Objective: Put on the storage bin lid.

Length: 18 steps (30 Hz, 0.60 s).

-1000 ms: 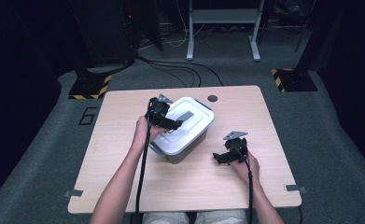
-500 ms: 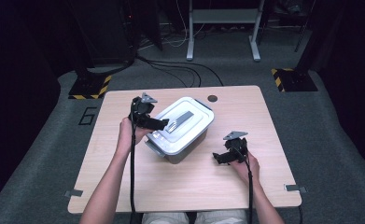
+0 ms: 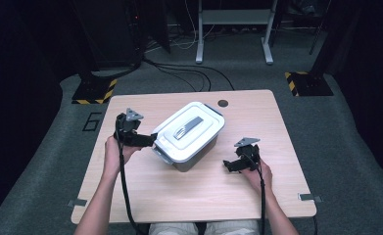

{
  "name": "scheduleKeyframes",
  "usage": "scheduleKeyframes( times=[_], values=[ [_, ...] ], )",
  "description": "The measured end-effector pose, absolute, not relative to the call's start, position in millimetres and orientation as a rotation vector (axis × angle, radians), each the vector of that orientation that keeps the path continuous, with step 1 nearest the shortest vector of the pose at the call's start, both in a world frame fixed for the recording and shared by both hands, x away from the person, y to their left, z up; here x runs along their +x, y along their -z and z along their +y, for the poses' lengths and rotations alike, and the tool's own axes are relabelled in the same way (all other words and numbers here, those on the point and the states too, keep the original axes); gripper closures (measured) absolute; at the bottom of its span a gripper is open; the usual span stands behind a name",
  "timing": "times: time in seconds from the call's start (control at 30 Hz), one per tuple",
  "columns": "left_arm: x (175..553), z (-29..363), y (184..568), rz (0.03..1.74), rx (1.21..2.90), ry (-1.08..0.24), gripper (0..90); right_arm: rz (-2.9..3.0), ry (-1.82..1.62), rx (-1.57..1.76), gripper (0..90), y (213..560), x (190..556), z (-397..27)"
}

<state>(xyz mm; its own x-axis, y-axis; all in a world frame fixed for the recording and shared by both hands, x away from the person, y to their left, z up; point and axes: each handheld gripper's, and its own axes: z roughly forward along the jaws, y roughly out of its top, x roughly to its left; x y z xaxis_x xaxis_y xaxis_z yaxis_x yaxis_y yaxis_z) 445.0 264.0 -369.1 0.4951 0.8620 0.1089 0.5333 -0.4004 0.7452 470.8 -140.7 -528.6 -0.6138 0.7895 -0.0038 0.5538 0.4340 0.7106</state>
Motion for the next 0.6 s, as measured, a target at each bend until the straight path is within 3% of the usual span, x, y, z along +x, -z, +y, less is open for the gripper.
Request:
scheduleKeyframes(
  times=[0.4, 0.6],
  values=[
    [420.9, 306.0, 409.1, 1.277, 2.012, -0.722, 11.7, 2.355, -0.98, 1.152, 0.0, 528.7, 470.7, -140.6],
    [411.2, 328.2, 441.9, 1.368, 2.002, -0.691, 11.7, 2.356, -0.979, 1.151, 0.0, 528.6, 470.8, -140.6]
  ],
)
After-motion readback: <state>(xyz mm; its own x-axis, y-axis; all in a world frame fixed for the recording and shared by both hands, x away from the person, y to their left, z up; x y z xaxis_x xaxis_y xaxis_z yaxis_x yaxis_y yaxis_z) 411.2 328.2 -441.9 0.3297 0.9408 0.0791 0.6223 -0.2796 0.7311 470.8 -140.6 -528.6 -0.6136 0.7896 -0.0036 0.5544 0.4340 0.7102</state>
